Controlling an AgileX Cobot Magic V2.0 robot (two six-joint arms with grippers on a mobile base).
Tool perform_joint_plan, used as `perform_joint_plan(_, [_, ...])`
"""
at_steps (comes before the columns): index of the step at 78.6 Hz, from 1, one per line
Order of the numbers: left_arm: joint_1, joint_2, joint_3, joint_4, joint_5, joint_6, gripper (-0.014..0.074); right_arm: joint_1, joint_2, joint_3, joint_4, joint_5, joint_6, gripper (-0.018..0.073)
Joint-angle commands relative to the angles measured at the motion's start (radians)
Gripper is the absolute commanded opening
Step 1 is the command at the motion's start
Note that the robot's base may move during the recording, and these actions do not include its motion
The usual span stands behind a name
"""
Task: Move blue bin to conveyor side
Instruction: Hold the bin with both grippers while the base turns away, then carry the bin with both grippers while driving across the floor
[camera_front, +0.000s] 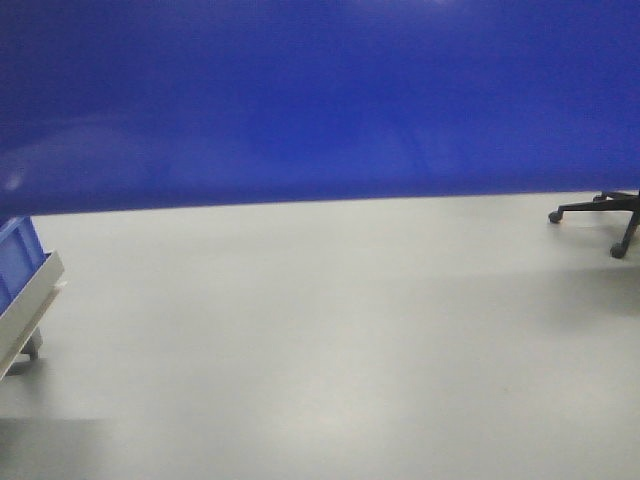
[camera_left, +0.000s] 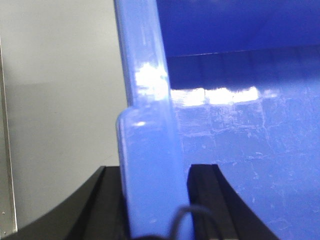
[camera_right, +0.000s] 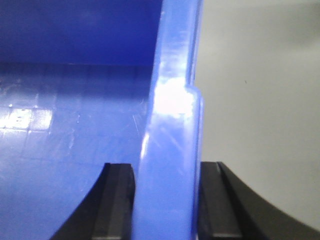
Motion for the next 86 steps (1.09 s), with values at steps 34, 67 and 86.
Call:
perform_joint_plan(34, [0.003,-0.021,-0.010,0.047,-0.076,0.016,-0.0010,-0.006,-0.015,-0.012,-0.060,-0.093,-0.020,-0.0082])
perform_joint_plan(67, [0.003,-0.021,-0.010,0.047,-0.076,0.016,-0.0010,-0.006,-0.015,-0.012,-0.060,-0.093,-0.020,-0.0082])
perform_joint_plan(86, [0.003,-0.021,-0.010,0.047,-0.076,0.016,-0.0010,-0.006,-0.015,-0.012,-0.060,-0.093,-0.020,-0.0082])
